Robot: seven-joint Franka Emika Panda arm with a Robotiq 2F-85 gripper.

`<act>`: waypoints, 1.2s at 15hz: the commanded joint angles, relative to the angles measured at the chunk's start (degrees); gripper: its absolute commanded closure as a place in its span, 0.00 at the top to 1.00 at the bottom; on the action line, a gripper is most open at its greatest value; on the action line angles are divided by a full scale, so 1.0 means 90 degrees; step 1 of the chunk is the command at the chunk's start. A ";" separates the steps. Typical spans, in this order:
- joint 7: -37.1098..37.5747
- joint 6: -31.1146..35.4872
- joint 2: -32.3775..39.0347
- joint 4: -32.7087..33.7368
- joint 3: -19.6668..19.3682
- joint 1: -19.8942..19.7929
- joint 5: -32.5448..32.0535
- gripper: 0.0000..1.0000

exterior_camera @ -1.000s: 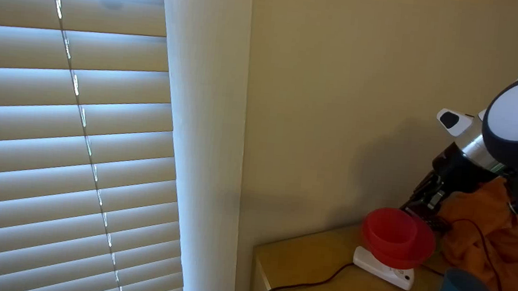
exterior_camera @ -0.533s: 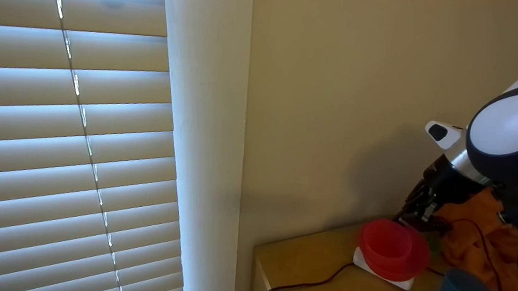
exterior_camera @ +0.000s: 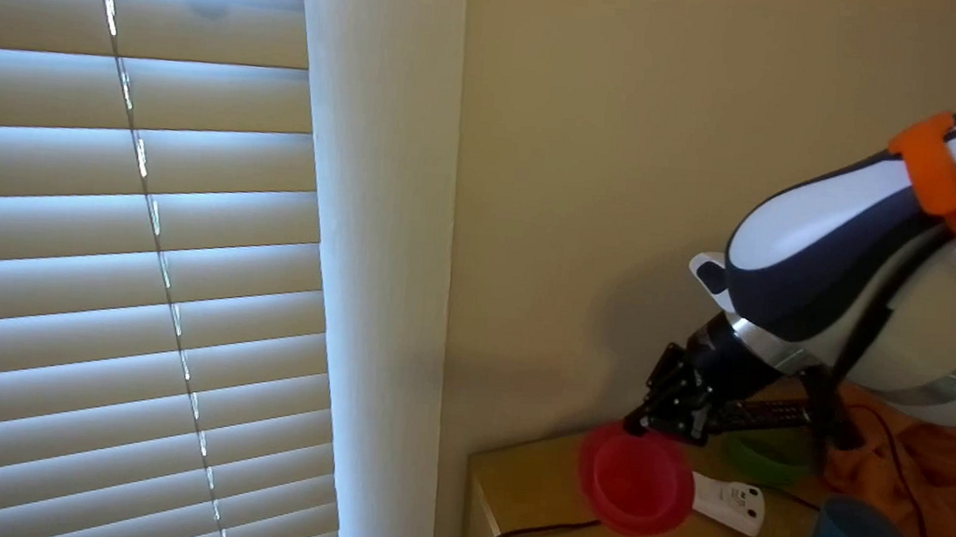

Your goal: Put the bowl on the table

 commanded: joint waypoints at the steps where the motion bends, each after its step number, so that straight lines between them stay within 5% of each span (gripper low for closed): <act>1: -0.1682 -0.0609 0.0833 0.0738 0.0821 -0.0908 0.1148 0.01; 3: -0.1682 -0.1307 0.0968 0.0545 0.0543 -0.0975 0.0913 0.01; 4: -0.1299 -0.1669 0.0939 0.0383 -0.0056 -0.0567 0.0501 0.01; 7: -0.0138 -0.1993 0.0897 0.0077 -0.0821 -0.0102 -0.0805 0.01; 10: 0.1039 -0.2158 0.0797 0.0156 -0.1059 0.0117 -0.1842 0.01; 11: 0.1296 -0.2250 0.0728 0.0184 -0.1010 0.0098 -0.2017 0.29; 12: 0.1508 -0.2268 0.0668 0.0184 -0.0982 0.0111 -0.2154 0.29; 18: 0.3151 -0.1841 -0.0765 -0.0695 -0.1058 0.0329 -0.2857 0.74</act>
